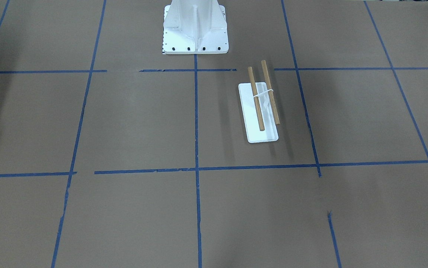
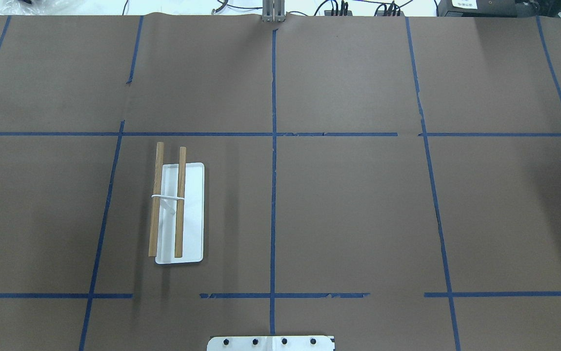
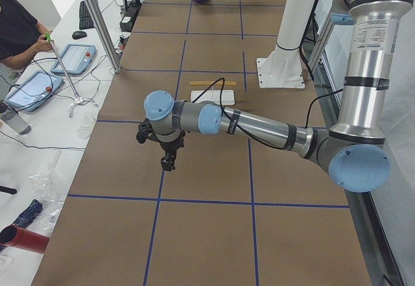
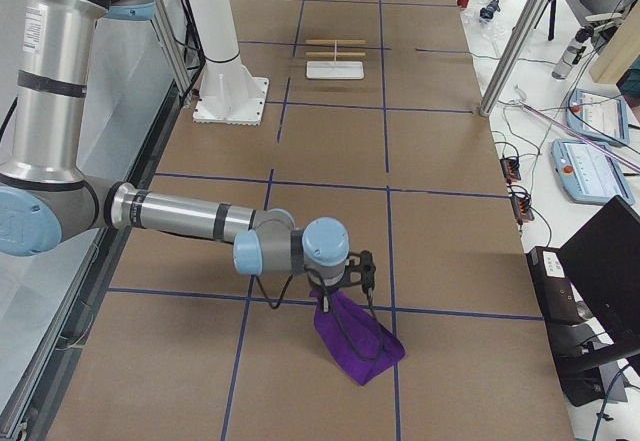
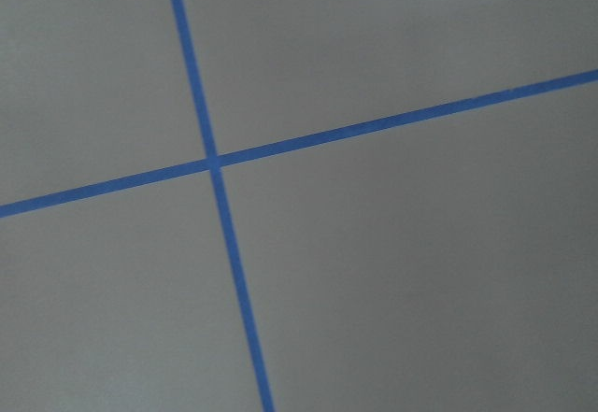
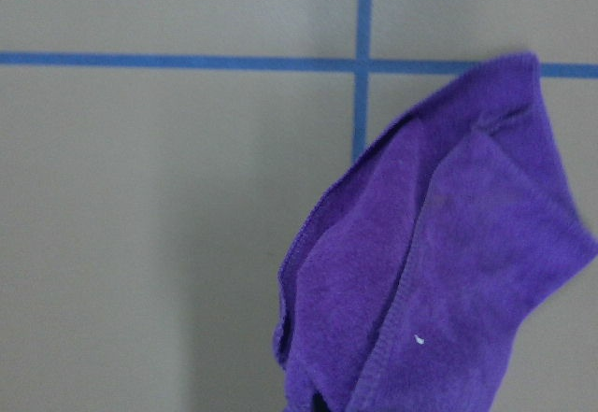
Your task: Hang towel on rack
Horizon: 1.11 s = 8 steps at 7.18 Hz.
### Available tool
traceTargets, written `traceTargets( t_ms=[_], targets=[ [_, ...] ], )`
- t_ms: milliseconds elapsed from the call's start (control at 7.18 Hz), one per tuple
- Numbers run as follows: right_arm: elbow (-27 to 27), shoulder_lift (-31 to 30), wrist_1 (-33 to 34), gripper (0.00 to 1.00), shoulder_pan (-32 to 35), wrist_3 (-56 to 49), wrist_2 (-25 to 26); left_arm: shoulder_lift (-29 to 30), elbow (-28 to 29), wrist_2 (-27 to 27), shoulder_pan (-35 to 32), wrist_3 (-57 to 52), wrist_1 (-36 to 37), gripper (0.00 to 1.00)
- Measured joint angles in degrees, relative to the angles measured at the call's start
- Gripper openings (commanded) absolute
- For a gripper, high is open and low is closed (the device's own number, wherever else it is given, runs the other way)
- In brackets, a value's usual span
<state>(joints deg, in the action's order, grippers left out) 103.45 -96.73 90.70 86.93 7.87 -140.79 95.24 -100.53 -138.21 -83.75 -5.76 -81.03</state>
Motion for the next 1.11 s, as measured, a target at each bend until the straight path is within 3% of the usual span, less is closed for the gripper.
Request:
traceTargets(
  t_ms=[139,418,836,1115],
  targets=[
    [3.39,4.34,6.04,0.00,-0.50,5.26,-3.16,2.49,0.09,-0.34,0.45,2.85,-0.16,1.00],
    [8.15,12.13,9.80,0.00,-5.00,23.09,-8.47,7.99,0.24,-3.18,0.69,11.70,-0.91,1.00],
    [11.62,25.63,7.68,0.00,-16.33,57.78,-10.71,16.11,0.34,-5.77,3.57,27.29,-1.99,1.00],
    [11.51,32.09,2.34,0.00,-23.24,77.93,-10.27,18.39,0.80,-8.84,7.98,43.80,-10.69,1.00]
  ],
)
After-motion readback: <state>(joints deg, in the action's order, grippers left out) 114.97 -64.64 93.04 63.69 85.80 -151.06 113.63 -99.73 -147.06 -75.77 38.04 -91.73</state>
